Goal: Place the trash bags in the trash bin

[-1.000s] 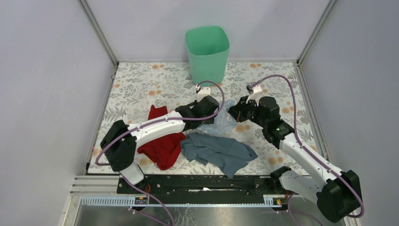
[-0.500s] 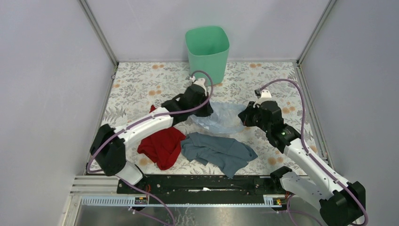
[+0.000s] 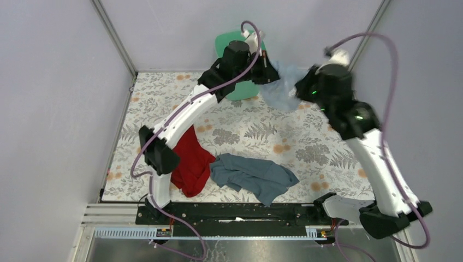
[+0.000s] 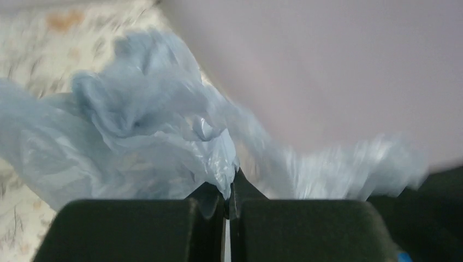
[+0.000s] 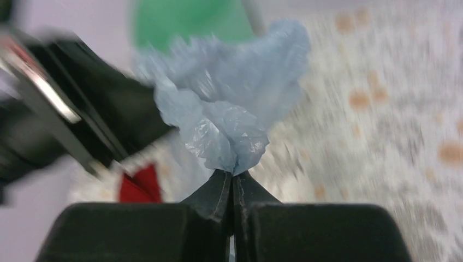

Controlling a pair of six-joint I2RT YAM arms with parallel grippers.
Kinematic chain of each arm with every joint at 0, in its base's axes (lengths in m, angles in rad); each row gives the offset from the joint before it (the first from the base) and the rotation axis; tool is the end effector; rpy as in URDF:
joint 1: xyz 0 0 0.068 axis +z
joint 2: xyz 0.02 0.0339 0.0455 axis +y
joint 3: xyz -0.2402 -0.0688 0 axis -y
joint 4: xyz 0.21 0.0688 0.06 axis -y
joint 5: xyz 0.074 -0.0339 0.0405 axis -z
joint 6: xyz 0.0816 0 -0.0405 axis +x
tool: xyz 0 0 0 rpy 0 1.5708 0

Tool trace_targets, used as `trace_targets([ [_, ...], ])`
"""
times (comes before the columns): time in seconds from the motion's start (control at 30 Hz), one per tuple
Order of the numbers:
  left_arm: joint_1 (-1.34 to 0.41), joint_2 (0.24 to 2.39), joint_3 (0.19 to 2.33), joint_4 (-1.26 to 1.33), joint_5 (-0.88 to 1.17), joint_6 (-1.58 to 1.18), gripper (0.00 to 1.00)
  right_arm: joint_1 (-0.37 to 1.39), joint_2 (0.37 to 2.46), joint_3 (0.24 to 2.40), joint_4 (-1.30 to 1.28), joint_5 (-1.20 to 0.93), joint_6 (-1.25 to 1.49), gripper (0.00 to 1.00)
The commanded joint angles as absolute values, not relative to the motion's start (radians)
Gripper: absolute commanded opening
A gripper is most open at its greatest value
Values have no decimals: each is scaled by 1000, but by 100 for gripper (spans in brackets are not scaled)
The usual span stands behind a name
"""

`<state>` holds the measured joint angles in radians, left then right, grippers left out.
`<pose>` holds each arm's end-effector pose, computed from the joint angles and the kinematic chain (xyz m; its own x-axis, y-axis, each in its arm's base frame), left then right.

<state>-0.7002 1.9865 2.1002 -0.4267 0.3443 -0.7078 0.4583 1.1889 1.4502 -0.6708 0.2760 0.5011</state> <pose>0.3358 -0.3190 0.3702 -0.7329 -0.1827 -0.6553 0.4944 0.5187 -0.6975 0.2410 0.0941 0.3879 -0.4100 0.3131 -0.8567 -0.0052 0.9384 0.3455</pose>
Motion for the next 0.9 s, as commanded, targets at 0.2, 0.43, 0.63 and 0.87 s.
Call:
trace_targets([
  [0.2,-855,1399,1395,19,103,-533,0,456,689,991,-226,123,331,0],
  [0.43,-635,1468,1061,-12,303,-679,0,456,756,634,-281,214,445,0],
  [0.63,-687,1578,1664,-76,468,-630,0,455,984,1137,-364,174,259,0],
  [0.87,-776,1337,1484,164,273,-588,0,456,888,1089,-296,152,245,0],
])
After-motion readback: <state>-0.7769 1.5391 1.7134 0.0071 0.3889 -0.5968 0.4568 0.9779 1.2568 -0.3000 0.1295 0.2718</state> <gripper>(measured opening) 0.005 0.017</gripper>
